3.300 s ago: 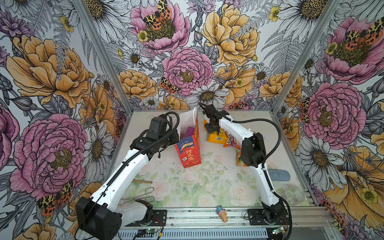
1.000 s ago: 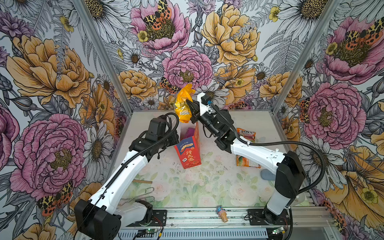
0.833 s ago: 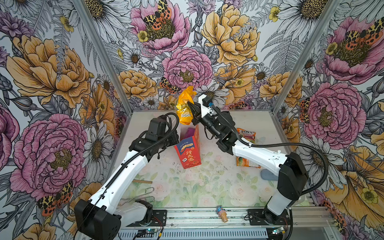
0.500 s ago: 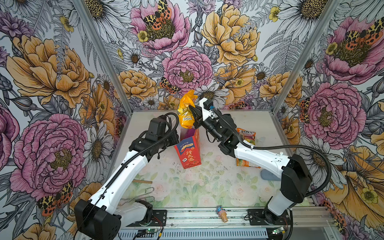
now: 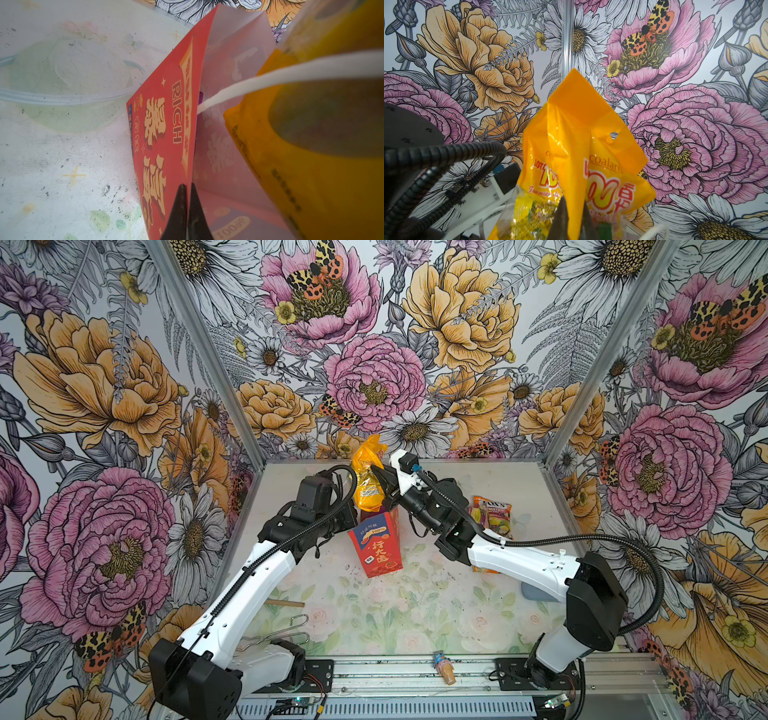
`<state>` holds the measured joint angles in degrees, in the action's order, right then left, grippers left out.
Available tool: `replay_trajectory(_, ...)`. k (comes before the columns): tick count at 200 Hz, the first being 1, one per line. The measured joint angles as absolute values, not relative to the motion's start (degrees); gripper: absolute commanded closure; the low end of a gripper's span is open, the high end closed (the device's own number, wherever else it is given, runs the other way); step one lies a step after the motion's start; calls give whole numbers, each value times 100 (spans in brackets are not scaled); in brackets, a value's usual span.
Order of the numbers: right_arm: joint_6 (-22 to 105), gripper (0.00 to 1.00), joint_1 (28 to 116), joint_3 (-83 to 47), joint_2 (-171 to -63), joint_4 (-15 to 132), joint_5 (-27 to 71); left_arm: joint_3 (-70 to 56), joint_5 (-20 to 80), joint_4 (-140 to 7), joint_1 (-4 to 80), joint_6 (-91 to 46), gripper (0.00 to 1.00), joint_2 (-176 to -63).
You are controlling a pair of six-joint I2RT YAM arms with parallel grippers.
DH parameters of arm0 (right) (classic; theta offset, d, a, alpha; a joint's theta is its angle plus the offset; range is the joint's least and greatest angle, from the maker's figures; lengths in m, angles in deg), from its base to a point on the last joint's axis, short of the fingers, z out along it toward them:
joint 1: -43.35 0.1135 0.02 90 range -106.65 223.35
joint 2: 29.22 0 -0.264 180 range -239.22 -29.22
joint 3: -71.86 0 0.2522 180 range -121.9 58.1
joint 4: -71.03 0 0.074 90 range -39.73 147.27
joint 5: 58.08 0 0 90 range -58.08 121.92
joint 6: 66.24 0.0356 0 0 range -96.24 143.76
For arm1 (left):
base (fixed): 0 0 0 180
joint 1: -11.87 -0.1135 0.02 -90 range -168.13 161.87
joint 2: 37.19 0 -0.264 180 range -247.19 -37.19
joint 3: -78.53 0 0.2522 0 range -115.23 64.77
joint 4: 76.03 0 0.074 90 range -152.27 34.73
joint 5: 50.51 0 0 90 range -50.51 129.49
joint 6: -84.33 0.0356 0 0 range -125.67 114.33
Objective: Place the snacks into the paper bag
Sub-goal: 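Lower the yellow gummy bag into the paper bag held by the left gripper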
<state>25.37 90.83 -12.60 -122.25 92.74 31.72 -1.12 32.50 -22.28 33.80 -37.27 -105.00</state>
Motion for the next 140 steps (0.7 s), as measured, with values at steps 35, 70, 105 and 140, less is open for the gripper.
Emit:
replay_trajectory(35, 2421, 100, 9107, -1117, -12112, 9269, 3242, -73, 3250, -2230, 3380, -3729, 100, -10456)
replay_trajectory(70, 2250, 100, 9118, -993, -12057, 9271, 3338, -25, 3235, -2241, 3380, -3775, 100, -10393)
replay_trajectory(105, 2106, 100, 9144, -811, -11950, 9204, 3395, -14, 3204, -2269, 3380, -3869, 100, -10382)
replay_trajectory(140, 2021, 100, 9190, -748, -11878, 9145, 3469, 47, 3137, -2392, 3380, -3949, 100, -10382)
